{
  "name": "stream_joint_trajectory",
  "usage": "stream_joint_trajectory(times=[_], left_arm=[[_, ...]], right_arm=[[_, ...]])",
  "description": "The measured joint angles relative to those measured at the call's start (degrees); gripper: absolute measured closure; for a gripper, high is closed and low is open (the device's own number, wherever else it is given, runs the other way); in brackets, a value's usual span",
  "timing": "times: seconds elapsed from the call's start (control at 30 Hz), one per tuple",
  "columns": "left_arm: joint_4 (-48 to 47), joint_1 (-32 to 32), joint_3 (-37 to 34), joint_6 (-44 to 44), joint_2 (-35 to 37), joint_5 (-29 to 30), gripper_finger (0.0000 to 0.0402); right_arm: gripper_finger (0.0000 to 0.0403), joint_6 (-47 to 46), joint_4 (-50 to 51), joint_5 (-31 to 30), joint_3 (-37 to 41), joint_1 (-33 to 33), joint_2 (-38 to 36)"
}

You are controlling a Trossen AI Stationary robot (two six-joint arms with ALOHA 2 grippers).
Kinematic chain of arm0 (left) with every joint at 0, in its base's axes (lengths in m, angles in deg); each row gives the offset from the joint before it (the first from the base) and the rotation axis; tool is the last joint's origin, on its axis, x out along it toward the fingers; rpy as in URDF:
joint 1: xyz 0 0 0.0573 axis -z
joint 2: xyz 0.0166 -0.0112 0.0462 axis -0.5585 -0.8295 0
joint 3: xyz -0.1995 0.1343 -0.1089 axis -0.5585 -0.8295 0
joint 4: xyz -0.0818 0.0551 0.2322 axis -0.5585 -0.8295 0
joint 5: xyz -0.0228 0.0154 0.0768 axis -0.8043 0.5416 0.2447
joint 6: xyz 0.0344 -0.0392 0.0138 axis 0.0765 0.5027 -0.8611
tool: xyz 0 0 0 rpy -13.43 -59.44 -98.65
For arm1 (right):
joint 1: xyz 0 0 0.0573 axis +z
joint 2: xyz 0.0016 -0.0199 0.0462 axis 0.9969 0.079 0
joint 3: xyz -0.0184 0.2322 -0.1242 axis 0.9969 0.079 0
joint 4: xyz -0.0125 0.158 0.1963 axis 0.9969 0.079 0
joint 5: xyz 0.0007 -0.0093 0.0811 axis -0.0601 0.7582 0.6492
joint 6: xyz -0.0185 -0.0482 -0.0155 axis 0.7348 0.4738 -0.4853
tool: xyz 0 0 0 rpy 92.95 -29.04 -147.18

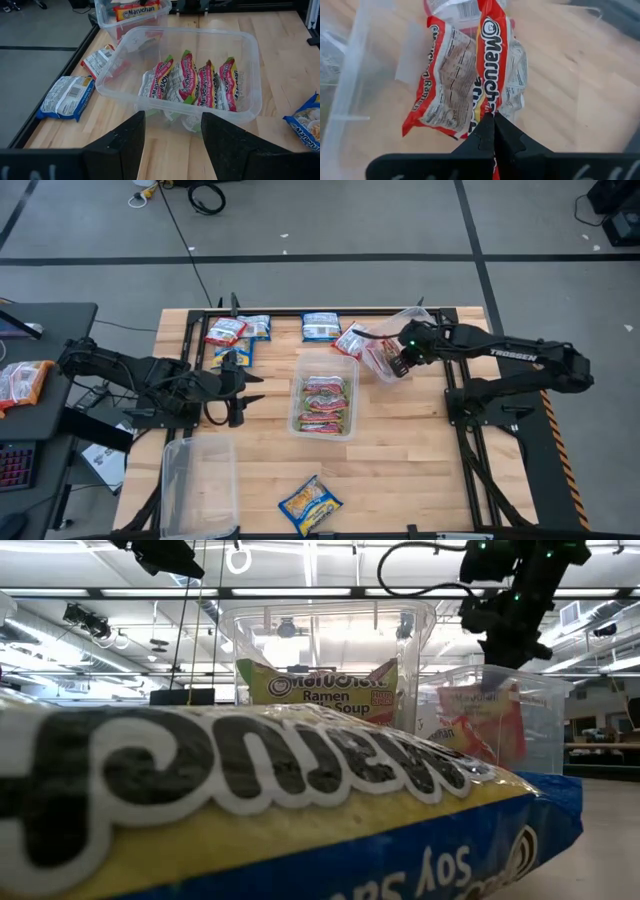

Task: Sort Maruchan noodles
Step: Put the red noodle pack into the top transparent container

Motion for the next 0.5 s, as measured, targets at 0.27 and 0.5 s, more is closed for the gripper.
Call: stream_joint_trajectory(times=[0.27, 0.5], left_arm=[[-0.06, -0.02, -0.01, -0.41, 0.00, 0.00, 0.0205], [0.31, -2.30, 0.00, -1.70, 0.00, 1.27, 0.0205]], right_arm=[[0.0399, 1.71, -5.60, 4.80, 1.89, -1.98, 2.15], [0.0398, 2.55, -5.77, 4.82, 1.89, -1.98, 3.19]])
